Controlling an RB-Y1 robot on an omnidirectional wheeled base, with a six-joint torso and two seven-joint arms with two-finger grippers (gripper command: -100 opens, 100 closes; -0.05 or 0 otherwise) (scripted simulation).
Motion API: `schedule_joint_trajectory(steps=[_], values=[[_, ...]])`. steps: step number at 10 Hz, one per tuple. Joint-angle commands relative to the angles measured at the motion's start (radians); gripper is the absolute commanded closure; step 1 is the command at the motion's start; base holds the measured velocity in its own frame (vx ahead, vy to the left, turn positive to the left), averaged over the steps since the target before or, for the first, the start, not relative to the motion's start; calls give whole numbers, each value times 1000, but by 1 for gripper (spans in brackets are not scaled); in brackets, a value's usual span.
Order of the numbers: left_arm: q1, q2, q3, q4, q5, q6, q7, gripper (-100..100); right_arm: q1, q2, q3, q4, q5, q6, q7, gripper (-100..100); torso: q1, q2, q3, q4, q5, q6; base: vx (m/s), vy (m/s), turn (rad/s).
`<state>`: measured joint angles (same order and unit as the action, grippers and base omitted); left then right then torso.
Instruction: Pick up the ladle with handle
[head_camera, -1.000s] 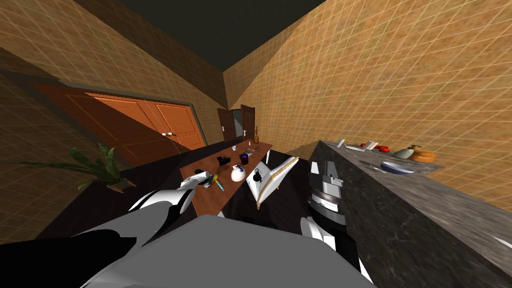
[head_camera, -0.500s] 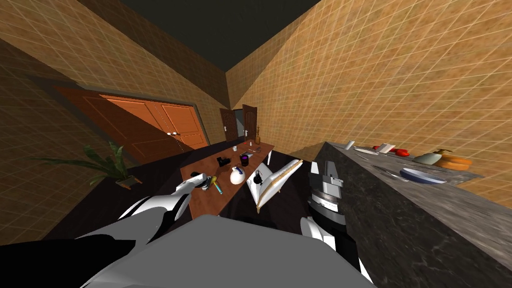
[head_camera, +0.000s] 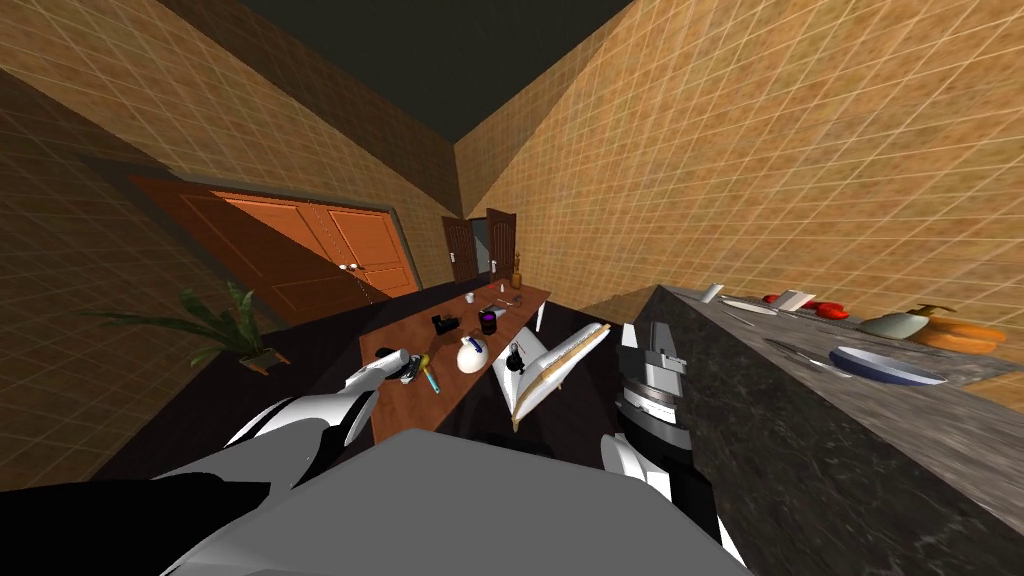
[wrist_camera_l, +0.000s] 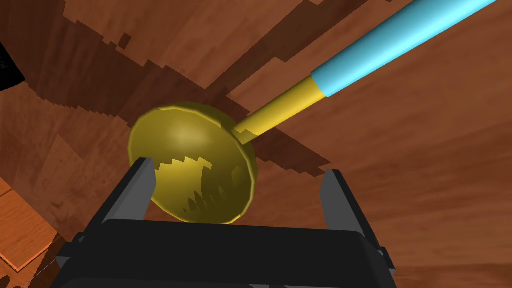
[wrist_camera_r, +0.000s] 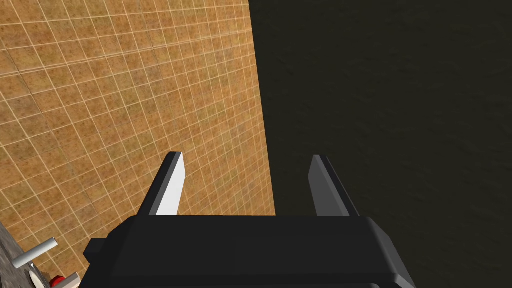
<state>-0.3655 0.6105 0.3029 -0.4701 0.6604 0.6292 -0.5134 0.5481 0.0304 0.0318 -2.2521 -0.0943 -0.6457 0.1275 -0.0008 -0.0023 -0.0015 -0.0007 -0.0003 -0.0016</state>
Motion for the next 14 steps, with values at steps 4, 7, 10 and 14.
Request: schedule_joint_trajectory(steps=[4,7,10,14], values=[[0,0,0,0,0,0,0,100,0,0,0,0,0,0,0,0,2,2,1,0,1,0,1,-1,2],[-10,-2,-5,0,-19,4,30,100,0,0,0,0,0,0,0,0,2,2,1,0,0,1,-14,10,-24],[-40,-6,-16,14,-57,7,86,100,0,0,0,0,0,0,0,0,4,7,4,1,1,0,-81,49,-71],[-84,-11,-32,35,-114,12,170,100,0,0,0,0,0,0,0,0,5,10,6,2,1,1,-103,45,-84]])
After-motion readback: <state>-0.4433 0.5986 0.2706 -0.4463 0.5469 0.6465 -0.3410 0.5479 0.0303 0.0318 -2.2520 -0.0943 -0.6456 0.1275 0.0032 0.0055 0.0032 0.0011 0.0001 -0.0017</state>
